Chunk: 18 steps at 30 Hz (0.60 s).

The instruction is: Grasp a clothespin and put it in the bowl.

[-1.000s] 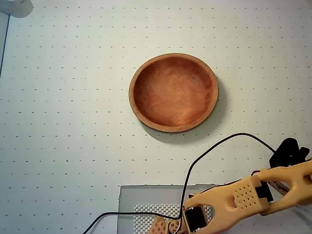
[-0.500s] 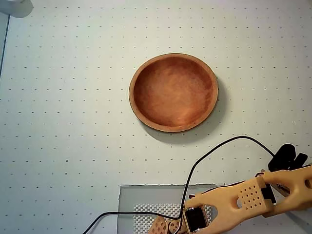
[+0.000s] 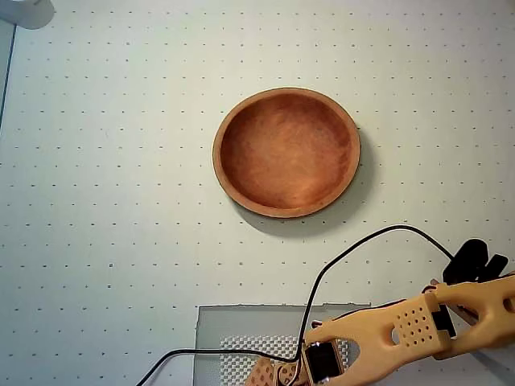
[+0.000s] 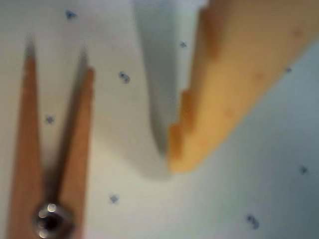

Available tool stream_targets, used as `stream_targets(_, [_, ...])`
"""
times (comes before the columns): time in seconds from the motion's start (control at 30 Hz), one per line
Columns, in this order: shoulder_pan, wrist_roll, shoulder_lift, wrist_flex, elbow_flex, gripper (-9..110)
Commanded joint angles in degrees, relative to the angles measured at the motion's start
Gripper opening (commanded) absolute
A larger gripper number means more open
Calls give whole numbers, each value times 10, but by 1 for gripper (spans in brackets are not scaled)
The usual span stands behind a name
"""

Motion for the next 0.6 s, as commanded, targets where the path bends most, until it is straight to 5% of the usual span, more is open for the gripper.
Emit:
stream_targets(0.0, [-5, 2, -4, 15, 0, 46])
stream_targets(0.57, [-16, 2, 0, 15, 0, -4])
